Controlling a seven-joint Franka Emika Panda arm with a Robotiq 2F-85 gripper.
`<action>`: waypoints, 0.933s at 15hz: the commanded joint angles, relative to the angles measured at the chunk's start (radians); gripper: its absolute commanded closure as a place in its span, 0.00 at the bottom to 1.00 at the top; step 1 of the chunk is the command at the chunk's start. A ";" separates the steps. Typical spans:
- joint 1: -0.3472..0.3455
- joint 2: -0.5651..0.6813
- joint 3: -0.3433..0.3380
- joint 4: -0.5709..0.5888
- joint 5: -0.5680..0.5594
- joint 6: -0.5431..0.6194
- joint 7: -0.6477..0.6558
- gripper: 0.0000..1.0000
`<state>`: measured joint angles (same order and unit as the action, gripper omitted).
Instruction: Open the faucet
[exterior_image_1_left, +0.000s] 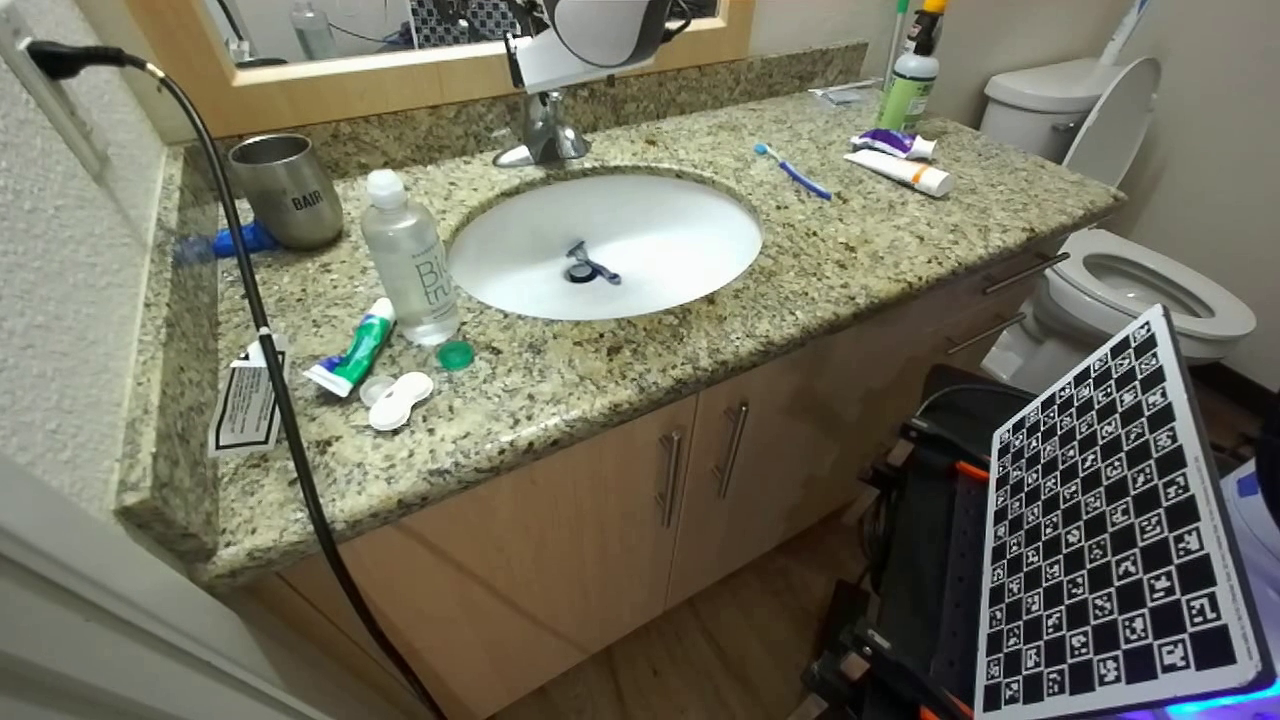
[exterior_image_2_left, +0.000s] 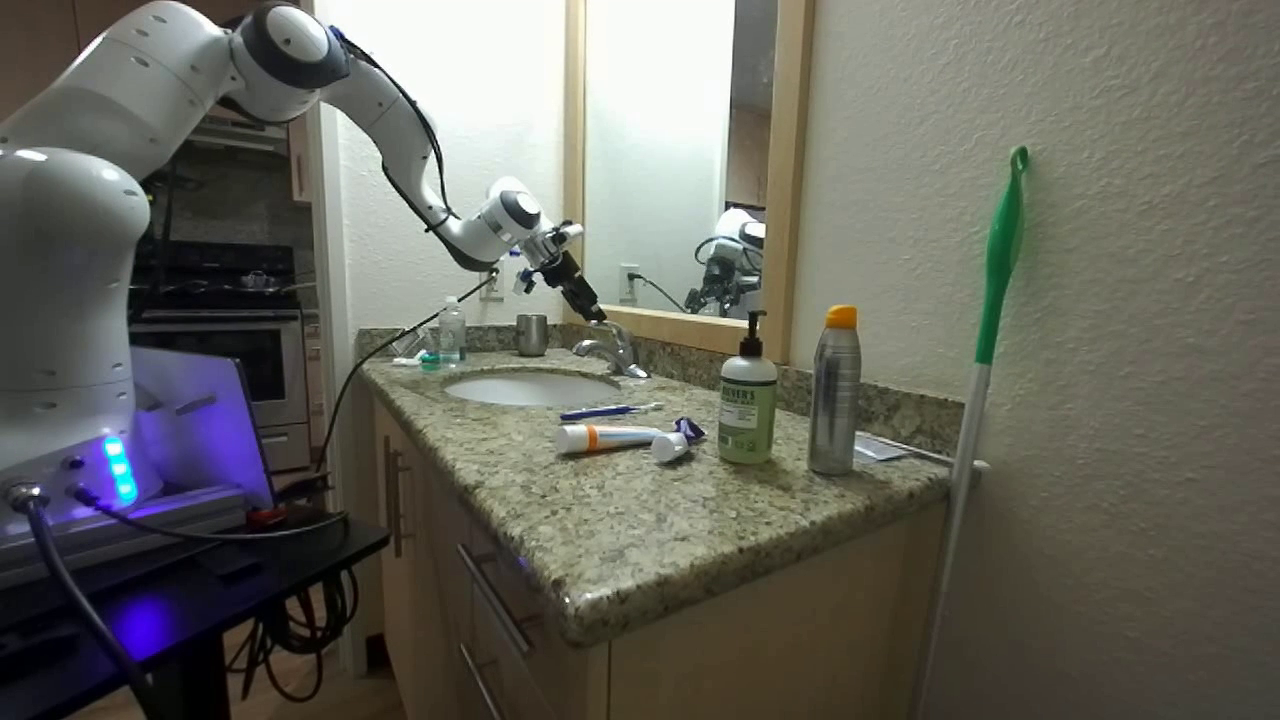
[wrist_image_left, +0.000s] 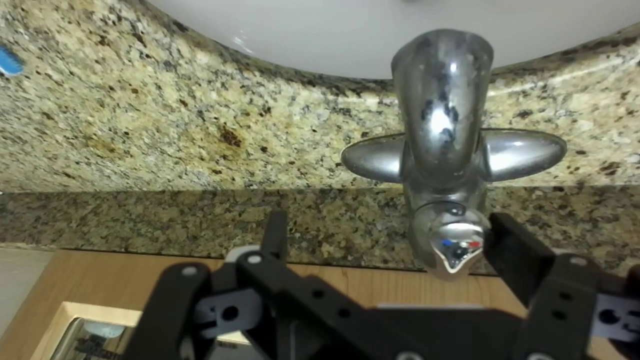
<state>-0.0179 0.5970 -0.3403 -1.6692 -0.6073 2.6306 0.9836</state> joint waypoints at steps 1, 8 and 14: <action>0.016 0.008 -0.021 0.005 0.029 0.004 -0.008 0.25; 0.037 0.017 -0.035 0.018 0.057 0.006 0.007 0.68; 0.085 0.018 -0.100 0.032 0.075 0.066 0.119 0.93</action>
<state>0.0352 0.6113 -0.3689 -1.6434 -0.5282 2.6410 1.0125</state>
